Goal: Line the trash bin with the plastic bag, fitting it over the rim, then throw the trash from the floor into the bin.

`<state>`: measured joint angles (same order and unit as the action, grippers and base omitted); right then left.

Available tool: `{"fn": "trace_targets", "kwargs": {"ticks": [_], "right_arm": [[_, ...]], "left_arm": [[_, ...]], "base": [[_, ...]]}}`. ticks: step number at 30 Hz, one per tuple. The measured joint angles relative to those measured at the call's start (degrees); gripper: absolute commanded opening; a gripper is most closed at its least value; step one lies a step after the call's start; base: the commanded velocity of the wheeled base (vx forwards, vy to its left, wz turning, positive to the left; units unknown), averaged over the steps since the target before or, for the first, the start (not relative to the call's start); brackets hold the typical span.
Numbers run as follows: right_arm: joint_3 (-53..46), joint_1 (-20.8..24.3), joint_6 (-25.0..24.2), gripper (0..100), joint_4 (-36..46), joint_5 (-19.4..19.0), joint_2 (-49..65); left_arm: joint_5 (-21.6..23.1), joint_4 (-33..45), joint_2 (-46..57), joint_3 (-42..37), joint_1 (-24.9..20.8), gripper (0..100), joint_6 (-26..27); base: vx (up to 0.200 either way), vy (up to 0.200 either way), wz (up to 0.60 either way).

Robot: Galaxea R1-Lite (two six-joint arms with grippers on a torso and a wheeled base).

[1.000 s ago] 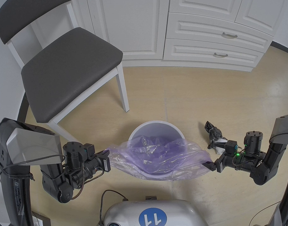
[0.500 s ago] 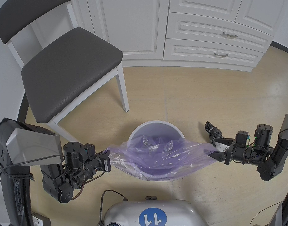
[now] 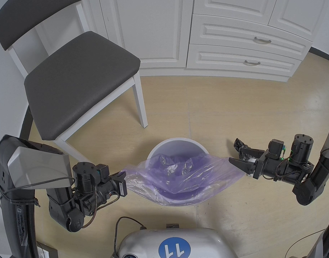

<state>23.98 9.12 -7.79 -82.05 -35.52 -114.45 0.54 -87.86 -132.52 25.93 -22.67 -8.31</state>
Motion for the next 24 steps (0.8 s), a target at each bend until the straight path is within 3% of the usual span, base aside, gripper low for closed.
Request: {"fn": "trace_targets", "kwargs": {"ticks": [15, 18, 24], "right_arm": [[1.7, 1.5, -0.1, 100, 0.3, 1.6, -0.1], [2.6, 2.3, 0.0, 100, 0.3, 6.2, -0.6], [4.7, 5.2, 1.7, 100, 0.3, 20.5, -2.1]], "left_arm": [[0.0, 0.0, 0.0, 0.2, -0.1, 0, 0.0], [0.0, 0.0, 0.0, 0.2, -0.1, 0, 0.0], [0.0, 0.0, 0.0, 0.2, -0.1, 0, 0.0]], "base": [[0.0, 0.0, 0.0], [0.0, 0.0, 0.0], [0.0, 0.0, 0.0]]}}
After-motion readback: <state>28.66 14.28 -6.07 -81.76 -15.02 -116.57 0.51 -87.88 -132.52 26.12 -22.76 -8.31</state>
